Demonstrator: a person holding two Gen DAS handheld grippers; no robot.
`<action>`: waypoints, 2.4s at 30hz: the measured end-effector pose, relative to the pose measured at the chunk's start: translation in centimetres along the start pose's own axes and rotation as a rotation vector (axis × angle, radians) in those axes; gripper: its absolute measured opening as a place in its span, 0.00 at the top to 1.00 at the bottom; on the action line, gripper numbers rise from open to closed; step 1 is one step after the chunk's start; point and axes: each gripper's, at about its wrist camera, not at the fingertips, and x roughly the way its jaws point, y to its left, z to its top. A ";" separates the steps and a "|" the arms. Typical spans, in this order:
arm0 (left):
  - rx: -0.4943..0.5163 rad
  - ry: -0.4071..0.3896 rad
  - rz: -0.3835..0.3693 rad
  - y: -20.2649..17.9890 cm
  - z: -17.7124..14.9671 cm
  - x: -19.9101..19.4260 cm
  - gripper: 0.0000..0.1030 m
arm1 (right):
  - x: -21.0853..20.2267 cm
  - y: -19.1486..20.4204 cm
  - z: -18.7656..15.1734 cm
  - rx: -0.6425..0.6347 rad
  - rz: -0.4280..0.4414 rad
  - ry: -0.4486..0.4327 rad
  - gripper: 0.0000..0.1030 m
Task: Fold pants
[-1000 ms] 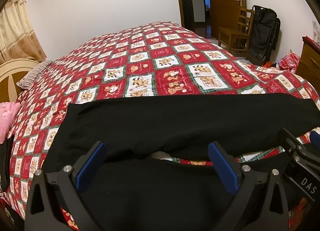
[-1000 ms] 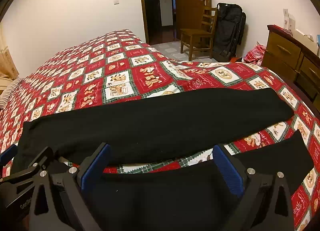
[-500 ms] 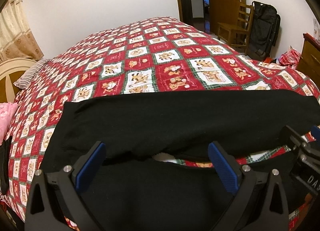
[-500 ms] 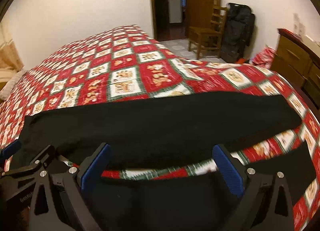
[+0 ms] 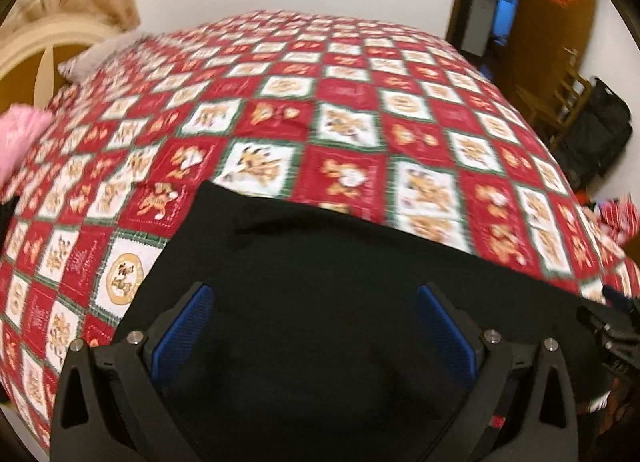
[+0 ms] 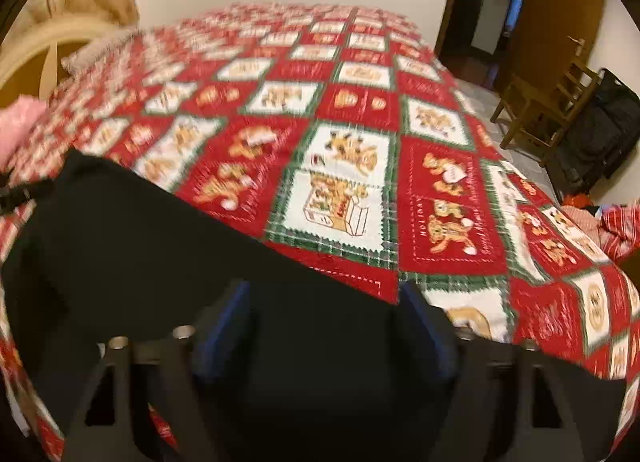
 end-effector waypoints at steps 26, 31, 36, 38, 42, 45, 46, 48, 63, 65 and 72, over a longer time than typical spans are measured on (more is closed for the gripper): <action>-0.114 0.114 0.025 2.9 0.4 5.0 0.00 | -2.7 3.2 -2.5 -0.246 0.080 -0.116 0.94; -0.171 0.124 -0.020 3.8 1.6 4.3 0.00 | -5.5 4.5 -5.7 -0.289 0.164 -0.165 0.94; -0.218 0.163 -0.068 3.7 2.8 4.3 0.00 | -5.4 6.0 -9.1 -0.358 0.176 -0.159 0.94; -0.229 0.197 -0.071 3.1 3.1 4.9 0.00 | -5.1 6.3 -9.6 -0.357 0.166 -0.157 0.94; -0.228 0.250 -0.071 1.6 3.5 6.1 0.00 | -5.1 6.4 -10.1 -0.362 0.159 -0.169 0.94; -0.193 0.291 -0.015 0.2 3.6 7.4 0.00 | -5.2 6.2 -10.1 -0.350 0.164 -0.175 0.94; -0.187 0.296 -0.009 -0.1 3.6 7.6 0.01 | -5.2 6.2 -10.0 -0.347 0.164 -0.176 0.94; -0.172 0.305 0.005 -0.6 3.6 8.1 0.13 | -5.4 6.1 -10.2 -0.339 0.163 -0.180 0.94; -0.271 0.136 -0.285 2.4 2.8 4.4 0.83 | -9.6 4.8 -8.0 -0.210 0.165 -0.296 0.94; -0.271 0.092 -0.309 2.7 2.9 3.1 0.84 | -10.6 4.9 -8.0 -0.215 0.159 -0.314 0.94; -0.267 -0.015 -0.370 3.5 2.8 -1.3 0.85 | -14.2 5.1 -8.7 -0.214 0.165 -0.389 0.94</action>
